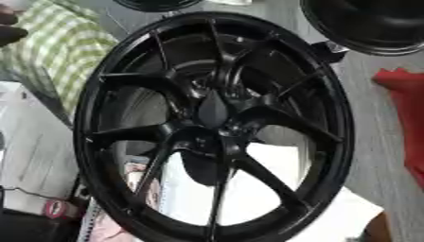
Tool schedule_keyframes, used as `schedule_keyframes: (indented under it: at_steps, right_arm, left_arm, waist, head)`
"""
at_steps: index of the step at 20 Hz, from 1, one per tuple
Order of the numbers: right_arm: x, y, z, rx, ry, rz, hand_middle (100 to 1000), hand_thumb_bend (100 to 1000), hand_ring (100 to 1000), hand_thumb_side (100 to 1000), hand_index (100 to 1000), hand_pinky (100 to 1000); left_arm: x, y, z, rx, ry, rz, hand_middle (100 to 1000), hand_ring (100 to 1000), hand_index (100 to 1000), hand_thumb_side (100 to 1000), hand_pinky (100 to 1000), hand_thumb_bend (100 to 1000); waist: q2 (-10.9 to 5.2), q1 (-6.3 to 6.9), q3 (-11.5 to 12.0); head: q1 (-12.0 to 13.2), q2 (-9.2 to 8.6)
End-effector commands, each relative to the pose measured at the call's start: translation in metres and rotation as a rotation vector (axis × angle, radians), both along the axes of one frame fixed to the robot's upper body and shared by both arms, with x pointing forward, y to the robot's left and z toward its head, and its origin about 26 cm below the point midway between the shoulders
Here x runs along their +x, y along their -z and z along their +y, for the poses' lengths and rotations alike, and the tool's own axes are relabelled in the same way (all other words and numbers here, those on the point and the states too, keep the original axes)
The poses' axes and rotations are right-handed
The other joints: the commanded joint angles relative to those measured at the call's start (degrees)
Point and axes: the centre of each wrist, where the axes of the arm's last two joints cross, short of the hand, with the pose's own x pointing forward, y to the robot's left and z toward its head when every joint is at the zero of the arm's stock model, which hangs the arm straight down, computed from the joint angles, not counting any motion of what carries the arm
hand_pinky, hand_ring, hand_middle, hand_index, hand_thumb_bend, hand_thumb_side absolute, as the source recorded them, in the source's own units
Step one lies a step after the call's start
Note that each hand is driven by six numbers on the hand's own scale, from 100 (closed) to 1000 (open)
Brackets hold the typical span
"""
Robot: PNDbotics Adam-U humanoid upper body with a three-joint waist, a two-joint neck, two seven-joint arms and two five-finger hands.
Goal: Pull the pin out of the wheel hub.
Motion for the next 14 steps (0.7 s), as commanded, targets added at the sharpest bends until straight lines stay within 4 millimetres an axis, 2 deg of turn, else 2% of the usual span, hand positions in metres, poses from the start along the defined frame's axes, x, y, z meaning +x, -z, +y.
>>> schedule_keyframes:
  at_steps: [1, 2, 3, 6, 8, 9, 10, 14]
  right_arm:
    - [-0.013, -0.017, -0.015, -0.041, 0.118, -0.078, 839, 591, 933, 233, 896, 909]
    - [-0.017, -0.02, -0.015, -0.053, 0.139, -0.088, 834, 535, 929, 276, 894, 908]
    - [-0.019, -0.022, -0.014, -0.061, 0.149, -0.096, 835, 517, 929, 293, 895, 909]
    - [-0.02, -0.031, -0.006, -0.074, 0.149, -0.127, 821, 526, 918, 286, 883, 906]
    - [-0.02, -0.04, 0.004, -0.067, 0.128, -0.183, 763, 535, 869, 261, 837, 889]
    - [-0.02, -0.045, 0.011, -0.058, 0.102, -0.227, 687, 493, 823, 244, 778, 869]
    - [-0.02, -0.05, 0.02, -0.044, 0.063, -0.273, 653, 451, 801, 230, 754, 864]
    - [-0.018, -0.067, 0.059, 0.004, -0.151, -0.418, 630, 360, 781, 225, 737, 875]
  left_arm:
    - [-0.002, -0.009, -0.002, 0.017, 0.014, -0.031, 607, 630, 796, 820, 780, 100]
    - [-0.001, -0.01, -0.003, 0.017, 0.018, -0.032, 607, 630, 796, 820, 780, 100]
    - [-0.001, -0.01, -0.003, 0.018, 0.02, -0.033, 607, 630, 796, 820, 780, 100]
    - [-0.001, -0.01, -0.003, 0.017, 0.023, -0.032, 607, 629, 796, 821, 780, 100]
    - [-0.001, -0.01, -0.004, 0.018, 0.024, -0.032, 607, 629, 796, 820, 780, 100]
    - [-0.001, -0.01, -0.004, 0.018, 0.025, -0.033, 606, 629, 796, 820, 780, 100]
    - [-0.001, -0.01, -0.004, 0.018, 0.027, -0.033, 606, 629, 796, 820, 780, 100]
    - [0.0, -0.011, -0.006, 0.021, 0.038, -0.036, 606, 629, 795, 817, 780, 100]
  waist:
    - [-0.77, -0.1, 0.4]
    - [-0.75, -0.1, 0.6]
    - [-0.74, -0.1, 0.7]
    - [-0.75, -0.11, 0.8]
    - [-0.8, -0.1, 0.8]
    - [-0.83, -0.1, 0.9]
    - [-0.86, -0.1, 0.9]
    - [-1.04, -0.14, 1.3]
  head:
    - [-0.7, -0.98]
    - [-0.9, -1.03]
    - [-1.0, -1.08]
    - [-1.0, -1.14]
    - [-1.1, -1.15]
    - [-1.1, -1.13]
    - [-1.2, -1.14]
    - [-1.6, -1.16]
